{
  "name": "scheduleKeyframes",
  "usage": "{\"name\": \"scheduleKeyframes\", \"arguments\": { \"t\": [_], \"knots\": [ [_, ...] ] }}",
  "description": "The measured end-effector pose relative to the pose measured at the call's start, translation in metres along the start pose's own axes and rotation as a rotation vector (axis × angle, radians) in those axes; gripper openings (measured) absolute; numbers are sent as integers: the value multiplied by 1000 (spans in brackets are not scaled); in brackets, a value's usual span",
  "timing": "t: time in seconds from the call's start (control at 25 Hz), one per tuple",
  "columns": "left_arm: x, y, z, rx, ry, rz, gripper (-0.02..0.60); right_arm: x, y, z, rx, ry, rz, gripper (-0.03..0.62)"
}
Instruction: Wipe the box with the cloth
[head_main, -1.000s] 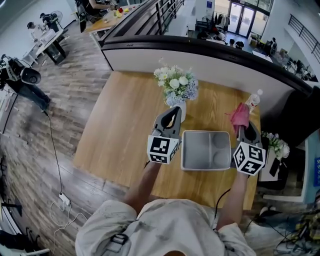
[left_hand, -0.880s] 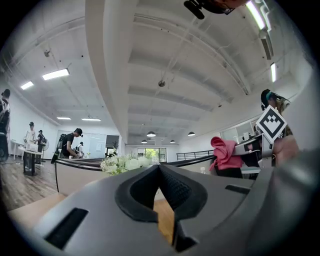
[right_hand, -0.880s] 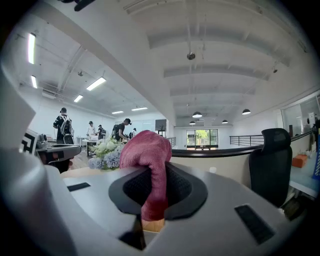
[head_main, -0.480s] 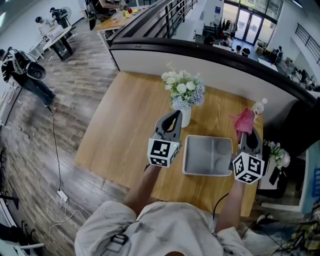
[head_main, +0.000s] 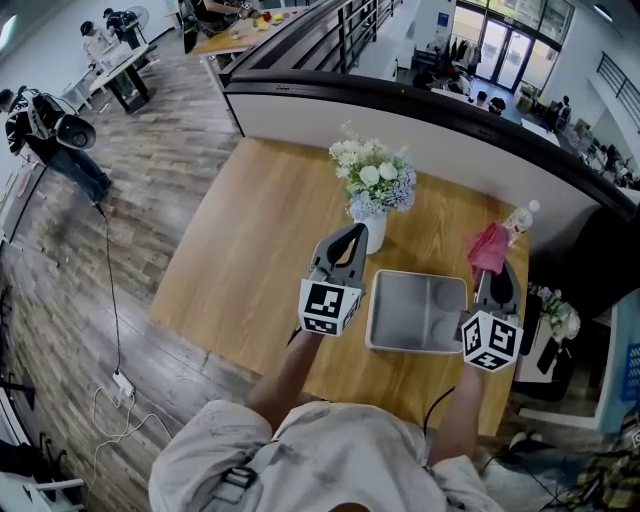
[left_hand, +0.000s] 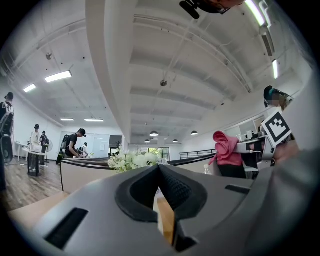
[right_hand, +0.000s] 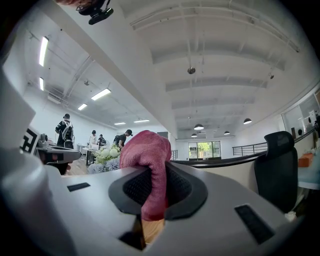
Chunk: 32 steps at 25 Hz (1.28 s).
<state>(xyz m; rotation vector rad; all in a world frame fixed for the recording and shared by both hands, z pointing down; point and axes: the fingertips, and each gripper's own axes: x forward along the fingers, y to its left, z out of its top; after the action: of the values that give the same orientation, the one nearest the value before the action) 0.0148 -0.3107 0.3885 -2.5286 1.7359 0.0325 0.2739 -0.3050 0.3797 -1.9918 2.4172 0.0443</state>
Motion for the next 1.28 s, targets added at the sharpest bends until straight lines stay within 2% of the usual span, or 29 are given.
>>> {"name": "scheduleKeyframes", "arguments": {
  "t": [1.28],
  "knots": [
    [3,-1,-1,-4,3,4,9,3,-2,-6,-21,33,-9,64]
  ]
}}
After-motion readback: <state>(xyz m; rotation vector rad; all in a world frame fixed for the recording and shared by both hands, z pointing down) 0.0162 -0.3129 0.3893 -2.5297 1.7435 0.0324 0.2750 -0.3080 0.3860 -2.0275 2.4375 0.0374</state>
